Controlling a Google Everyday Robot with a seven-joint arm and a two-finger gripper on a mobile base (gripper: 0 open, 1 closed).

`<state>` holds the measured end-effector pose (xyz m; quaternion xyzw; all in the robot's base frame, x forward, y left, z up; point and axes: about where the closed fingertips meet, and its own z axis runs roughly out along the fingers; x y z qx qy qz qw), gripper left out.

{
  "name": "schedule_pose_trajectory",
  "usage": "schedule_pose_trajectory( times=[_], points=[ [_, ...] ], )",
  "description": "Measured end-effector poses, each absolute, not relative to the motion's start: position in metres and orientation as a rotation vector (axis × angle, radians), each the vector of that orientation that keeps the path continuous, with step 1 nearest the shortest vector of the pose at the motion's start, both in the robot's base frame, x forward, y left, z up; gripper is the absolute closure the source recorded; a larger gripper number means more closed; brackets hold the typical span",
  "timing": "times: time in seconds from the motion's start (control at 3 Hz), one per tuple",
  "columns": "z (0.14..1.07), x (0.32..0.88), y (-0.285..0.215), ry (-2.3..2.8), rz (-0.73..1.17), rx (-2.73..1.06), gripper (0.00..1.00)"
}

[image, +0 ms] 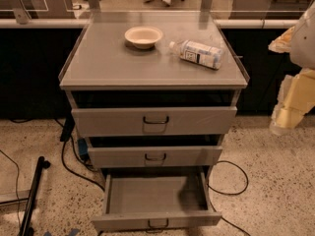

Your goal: Close bottom drawer

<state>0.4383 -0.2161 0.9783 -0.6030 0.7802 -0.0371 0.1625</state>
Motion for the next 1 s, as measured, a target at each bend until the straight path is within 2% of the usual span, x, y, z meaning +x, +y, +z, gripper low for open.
schedule_pose_trajectory(
  times=[0.33,1.0],
  points=[
    [0.978,0.438,-0.216,2.226,-0.106,-1.72,0.0],
    [0.903,0.427,-0.221,2.179,-0.015,-1.662,0.41]
  ],
)
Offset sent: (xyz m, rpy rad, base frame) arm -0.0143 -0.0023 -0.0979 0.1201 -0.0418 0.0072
